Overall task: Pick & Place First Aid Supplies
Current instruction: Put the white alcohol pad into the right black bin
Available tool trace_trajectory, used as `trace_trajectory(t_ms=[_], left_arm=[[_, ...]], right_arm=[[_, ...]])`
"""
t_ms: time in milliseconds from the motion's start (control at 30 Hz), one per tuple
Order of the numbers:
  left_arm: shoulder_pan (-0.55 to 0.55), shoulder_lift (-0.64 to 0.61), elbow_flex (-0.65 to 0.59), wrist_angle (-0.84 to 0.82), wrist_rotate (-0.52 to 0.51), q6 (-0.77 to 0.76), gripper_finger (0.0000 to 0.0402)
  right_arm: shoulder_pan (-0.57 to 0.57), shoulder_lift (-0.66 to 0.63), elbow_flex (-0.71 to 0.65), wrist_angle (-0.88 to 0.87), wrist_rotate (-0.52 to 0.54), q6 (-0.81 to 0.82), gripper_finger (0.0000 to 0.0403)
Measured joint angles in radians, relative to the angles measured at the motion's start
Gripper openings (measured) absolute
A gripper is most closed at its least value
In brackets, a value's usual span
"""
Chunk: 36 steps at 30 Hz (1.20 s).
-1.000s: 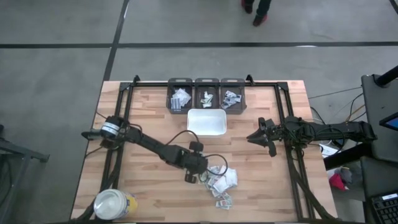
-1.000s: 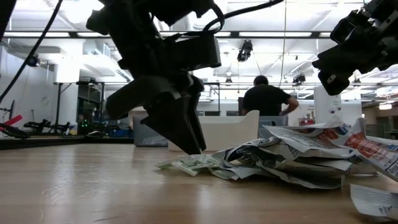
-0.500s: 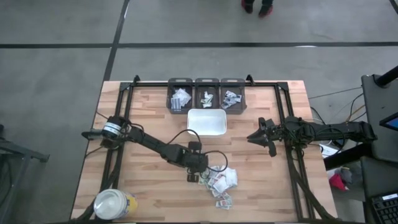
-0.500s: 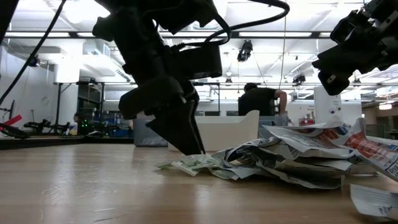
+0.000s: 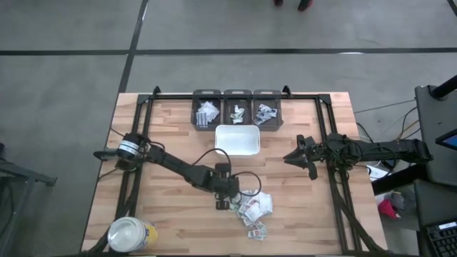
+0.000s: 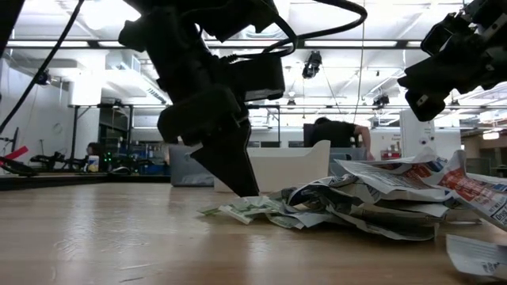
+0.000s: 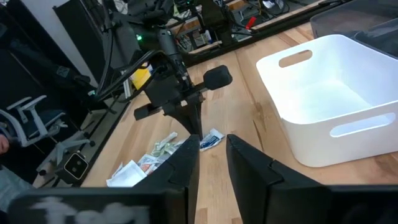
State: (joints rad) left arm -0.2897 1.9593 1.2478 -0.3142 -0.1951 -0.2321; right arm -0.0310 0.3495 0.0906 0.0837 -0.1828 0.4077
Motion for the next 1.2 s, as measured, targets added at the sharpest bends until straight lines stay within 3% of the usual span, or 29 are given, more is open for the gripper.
trace_trajectory(t_ms=[300,633,767,1000,1200], left_arm=[[0.0,-0.103,0.041,-0.141,-0.076,-0.005,0.0],[-0.005,-0.298,0.049,-0.114,-0.071,-0.058,0.0],[-0.009,-0.344,0.059,0.016,-0.017,-0.064,0.0],[-0.008,-0.326,0.063,0.383,0.109,-0.071,0.0],[0.002,-0.277,0.063,0.524,0.133,-0.24,0.0]], right_arm=[[0.0,0.0,0.0,0.0,0.0,0.0,0.0086],[0.0,0.0,0.0,0.0,0.0,0.0,0.0069],[0.0,0.0,0.0,0.003,0.0,0.0,0.0069],[0.0,0.0,0.0,0.064,-0.001,0.069,0.008],[0.0,-0.001,0.0,0.234,0.025,0.079,0.0083]])
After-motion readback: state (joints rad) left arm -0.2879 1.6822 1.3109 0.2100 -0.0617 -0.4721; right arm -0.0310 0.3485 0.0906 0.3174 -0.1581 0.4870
